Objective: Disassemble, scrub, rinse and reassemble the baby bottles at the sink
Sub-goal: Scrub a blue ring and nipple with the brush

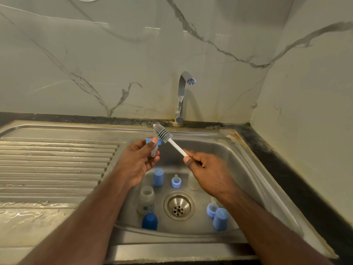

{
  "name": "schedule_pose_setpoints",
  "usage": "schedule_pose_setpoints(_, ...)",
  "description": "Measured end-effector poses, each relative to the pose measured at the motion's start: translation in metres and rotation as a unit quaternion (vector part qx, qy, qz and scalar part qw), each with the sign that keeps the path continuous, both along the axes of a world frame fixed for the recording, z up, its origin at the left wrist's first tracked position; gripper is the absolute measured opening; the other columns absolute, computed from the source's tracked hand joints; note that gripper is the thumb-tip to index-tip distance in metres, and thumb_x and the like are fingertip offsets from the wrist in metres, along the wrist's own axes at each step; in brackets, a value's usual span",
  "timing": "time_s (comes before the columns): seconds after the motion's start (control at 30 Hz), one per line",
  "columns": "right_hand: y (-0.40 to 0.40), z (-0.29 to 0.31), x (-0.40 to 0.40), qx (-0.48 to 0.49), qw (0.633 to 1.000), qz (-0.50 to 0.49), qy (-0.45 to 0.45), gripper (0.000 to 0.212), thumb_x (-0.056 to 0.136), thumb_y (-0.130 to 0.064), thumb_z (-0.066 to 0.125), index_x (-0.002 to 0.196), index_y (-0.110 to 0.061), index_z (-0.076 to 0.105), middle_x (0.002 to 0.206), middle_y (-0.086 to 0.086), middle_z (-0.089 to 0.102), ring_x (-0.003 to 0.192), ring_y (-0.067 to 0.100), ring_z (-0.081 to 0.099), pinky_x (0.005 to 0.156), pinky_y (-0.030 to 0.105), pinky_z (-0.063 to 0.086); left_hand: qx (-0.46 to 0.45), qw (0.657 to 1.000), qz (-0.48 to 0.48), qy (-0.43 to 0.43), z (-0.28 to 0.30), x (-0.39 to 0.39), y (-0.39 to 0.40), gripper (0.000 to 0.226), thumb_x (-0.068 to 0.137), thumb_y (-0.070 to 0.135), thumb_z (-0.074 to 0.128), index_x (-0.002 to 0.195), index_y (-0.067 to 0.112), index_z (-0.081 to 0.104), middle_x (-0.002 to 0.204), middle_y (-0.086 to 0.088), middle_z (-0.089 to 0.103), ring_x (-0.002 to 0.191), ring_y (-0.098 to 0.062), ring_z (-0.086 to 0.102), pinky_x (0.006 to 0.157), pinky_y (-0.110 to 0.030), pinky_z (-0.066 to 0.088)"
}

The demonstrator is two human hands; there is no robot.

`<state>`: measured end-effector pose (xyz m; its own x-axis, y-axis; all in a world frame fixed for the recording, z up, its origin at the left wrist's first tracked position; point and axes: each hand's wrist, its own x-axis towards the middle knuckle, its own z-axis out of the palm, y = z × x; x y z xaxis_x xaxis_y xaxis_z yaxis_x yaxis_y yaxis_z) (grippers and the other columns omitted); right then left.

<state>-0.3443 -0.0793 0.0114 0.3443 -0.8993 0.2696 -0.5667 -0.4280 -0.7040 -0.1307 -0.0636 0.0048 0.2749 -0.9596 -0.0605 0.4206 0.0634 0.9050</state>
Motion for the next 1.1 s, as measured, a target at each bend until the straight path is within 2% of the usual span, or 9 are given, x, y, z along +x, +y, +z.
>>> schedule_pose_setpoints(0.2, -0.009, -0.003, -0.004, 0.01, 0.998, -0.012, 0.054, 0.036, 0.102, -0.042, 0.051, 0.137, -0.038, 0.059, 0.082, -0.017, 0.065, 0.066, 0.0, 0.057, 0.057, 0.009, 0.042, 0.0, 0.996, -0.039, -0.08, -0.005, -0.005, -0.004, 0.027, 0.09, 0.017, 0.073, 0.116, 0.01, 0.072, 0.077, 0.003, 0.065, 0.073, -0.008, 0.057, 0.072, -0.025, 0.054)
schedule_pose_setpoints(0.3, -0.005, -0.001, -0.004, 0.008, 0.999, 0.0, 0.04, 0.035, 0.102, -0.041, 0.052, 0.136, -0.037, 0.059, 0.076, -0.015, 0.063, 0.061, -0.005, 0.054, 0.053, 0.008, 0.041, 0.001, 0.993, -0.045, -0.108, -0.006, -0.008, -0.004, 0.022, 0.091, 0.014, 0.073, 0.113, 0.012, 0.073, 0.08, 0.004, 0.069, 0.076, -0.01, 0.059, 0.078, -0.029, 0.055)
schedule_pose_setpoints(0.47, -0.003, 0.001, -0.004, 0.014, 0.999, -0.004, 0.051, 0.036, 0.102, -0.04, 0.053, 0.137, -0.038, 0.059, 0.071, -0.022, 0.057, 0.061, -0.013, 0.053, 0.055, 0.004, 0.037, -0.01, 0.994, -0.087, -0.067, -0.006, -0.009, 0.001, 0.023, 0.095, 0.003, 0.064, 0.117, 0.007, 0.069, 0.103, -0.009, 0.075, 0.101, -0.021, 0.072, 0.087, -0.032, 0.061)
schedule_pose_setpoints(0.63, 0.004, 0.002, -0.005, 0.0, 0.999, 0.01, 0.042, 0.035, 0.101, -0.042, 0.054, 0.135, -0.039, 0.06, 0.111, -0.022, 0.069, 0.082, -0.017, 0.056, 0.064, 0.001, 0.039, -0.017, 0.996, -0.081, -0.031, -0.003, -0.011, 0.005, 0.023, 0.094, -0.005, 0.061, 0.116, 0.001, 0.067, 0.105, -0.015, 0.073, 0.097, -0.02, 0.074, 0.086, -0.03, 0.061)
schedule_pose_setpoints(0.7, 0.004, 0.002, -0.005, -0.003, 0.999, 0.008, 0.045, 0.035, 0.101, -0.042, 0.054, 0.135, -0.04, 0.06, 0.118, -0.022, 0.068, 0.088, -0.013, 0.057, 0.069, 0.003, 0.039, -0.017, 0.997, -0.076, -0.013, -0.002, -0.009, 0.005, 0.02, 0.093, -0.005, 0.062, 0.112, 0.001, 0.067, 0.104, -0.014, 0.073, 0.096, -0.02, 0.073, 0.086, -0.03, 0.061)
schedule_pose_setpoints(0.8, 0.002, 0.002, -0.004, -0.016, 0.998, -0.021, 0.056, 0.037, 0.101, -0.043, 0.052, 0.138, -0.038, 0.058, 0.119, -0.017, 0.069, 0.09, -0.001, 0.06, 0.077, 0.012, 0.043, -0.014, 0.997, -0.07, -0.025, -0.002, -0.011, 0.005, 0.027, 0.093, -0.005, 0.063, 0.117, 0.007, 0.067, 0.105, -0.012, 0.073, 0.095, -0.019, 0.073, 0.081, -0.027, 0.062)
schedule_pose_setpoints(0.93, 0.002, 0.001, -0.007, -0.015, 0.999, -0.011, 0.046, 0.037, 0.101, -0.044, 0.052, 0.137, -0.038, 0.058, 0.121, -0.018, 0.069, 0.094, 0.0, 0.06, 0.076, 0.007, 0.042, -0.01, 0.996, -0.065, -0.053, -0.004, -0.012, 0.004, 0.037, 0.091, -0.007, 0.065, 0.124, 0.008, 0.065, 0.109, -0.011, 0.073, 0.095, -0.019, 0.073, 0.082, -0.028, 0.062)
schedule_pose_setpoints(1.03, -0.005, 0.002, -0.012, -0.016, 0.997, -0.034, 0.066, 0.038, 0.102, -0.045, 0.05, 0.138, -0.037, 0.057, 0.109, -0.014, 0.071, 0.085, 0.004, 0.063, 0.077, 0.019, 0.052, -0.014, 0.996, -0.07, -0.055, -0.004, -0.009, 0.003, 0.049, 0.089, -0.007, 0.067, 0.133, 0.012, 0.062, 0.12, -0.015, 0.069, 0.102, -0.022, 0.072, 0.08, -0.026, 0.061)
schedule_pose_setpoints(1.1, -0.006, 0.002, -0.013, -0.027, 0.998, -0.038, 0.048, 0.039, 0.101, -0.044, 0.051, 0.139, -0.036, 0.058, 0.113, -0.014, 0.071, 0.09, 0.004, 0.063, 0.082, 0.021, 0.052, -0.019, 0.996, -0.067, -0.051, -0.002, -0.009, 0.003, 0.047, 0.088, -0.008, 0.068, 0.129, 0.014, 0.064, 0.118, -0.013, 0.069, 0.1, -0.02, 0.072, 0.078, -0.024, 0.06)
